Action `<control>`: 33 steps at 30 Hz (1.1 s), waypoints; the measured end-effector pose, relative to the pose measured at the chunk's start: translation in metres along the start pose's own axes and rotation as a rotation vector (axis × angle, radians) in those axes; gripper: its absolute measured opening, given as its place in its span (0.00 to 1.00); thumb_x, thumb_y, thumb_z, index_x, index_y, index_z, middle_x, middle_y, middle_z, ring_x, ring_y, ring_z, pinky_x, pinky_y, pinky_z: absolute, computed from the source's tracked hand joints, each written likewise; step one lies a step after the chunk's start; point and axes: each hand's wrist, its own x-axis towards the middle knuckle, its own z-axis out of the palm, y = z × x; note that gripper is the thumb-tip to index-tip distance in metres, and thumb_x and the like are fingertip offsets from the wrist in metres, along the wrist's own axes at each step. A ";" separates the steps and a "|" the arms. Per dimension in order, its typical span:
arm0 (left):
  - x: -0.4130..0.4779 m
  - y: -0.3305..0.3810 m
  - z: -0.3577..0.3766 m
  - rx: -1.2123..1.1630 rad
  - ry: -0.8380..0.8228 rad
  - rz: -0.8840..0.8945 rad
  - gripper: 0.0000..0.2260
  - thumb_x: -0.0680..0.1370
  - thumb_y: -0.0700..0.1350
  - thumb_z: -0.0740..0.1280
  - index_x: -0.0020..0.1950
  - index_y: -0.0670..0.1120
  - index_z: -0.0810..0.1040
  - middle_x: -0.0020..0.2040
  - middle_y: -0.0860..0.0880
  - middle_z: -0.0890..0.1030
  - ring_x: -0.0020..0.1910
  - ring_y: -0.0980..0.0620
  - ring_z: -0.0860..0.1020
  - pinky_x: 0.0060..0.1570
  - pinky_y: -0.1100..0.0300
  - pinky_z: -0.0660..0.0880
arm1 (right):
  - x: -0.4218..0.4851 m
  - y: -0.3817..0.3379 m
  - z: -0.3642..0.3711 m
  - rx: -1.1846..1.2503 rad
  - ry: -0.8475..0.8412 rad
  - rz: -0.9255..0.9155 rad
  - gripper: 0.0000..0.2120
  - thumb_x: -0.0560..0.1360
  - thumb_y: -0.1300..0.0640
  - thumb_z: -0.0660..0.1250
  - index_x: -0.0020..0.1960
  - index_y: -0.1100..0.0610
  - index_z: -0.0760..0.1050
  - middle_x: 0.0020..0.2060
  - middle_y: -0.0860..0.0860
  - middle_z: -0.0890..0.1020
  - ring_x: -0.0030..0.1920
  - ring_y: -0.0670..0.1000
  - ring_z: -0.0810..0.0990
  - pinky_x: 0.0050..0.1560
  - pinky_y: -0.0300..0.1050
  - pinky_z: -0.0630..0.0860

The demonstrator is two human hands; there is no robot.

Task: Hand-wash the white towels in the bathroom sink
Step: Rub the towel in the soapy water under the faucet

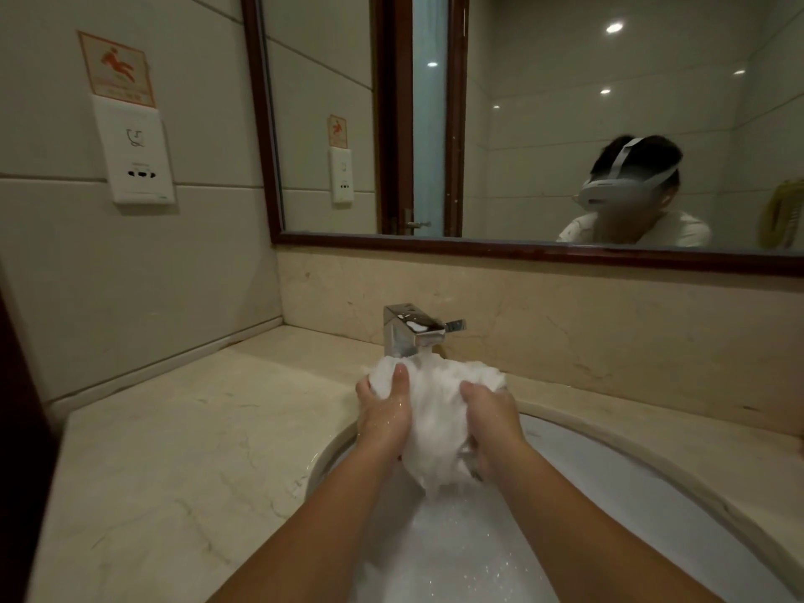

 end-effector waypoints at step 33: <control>0.001 0.003 -0.004 -0.202 -0.062 0.210 0.20 0.76 0.62 0.74 0.62 0.54 0.80 0.55 0.51 0.86 0.54 0.48 0.83 0.58 0.47 0.82 | 0.019 0.004 0.007 0.167 -0.275 -0.117 0.22 0.81 0.43 0.70 0.71 0.49 0.77 0.59 0.58 0.86 0.59 0.63 0.86 0.65 0.67 0.80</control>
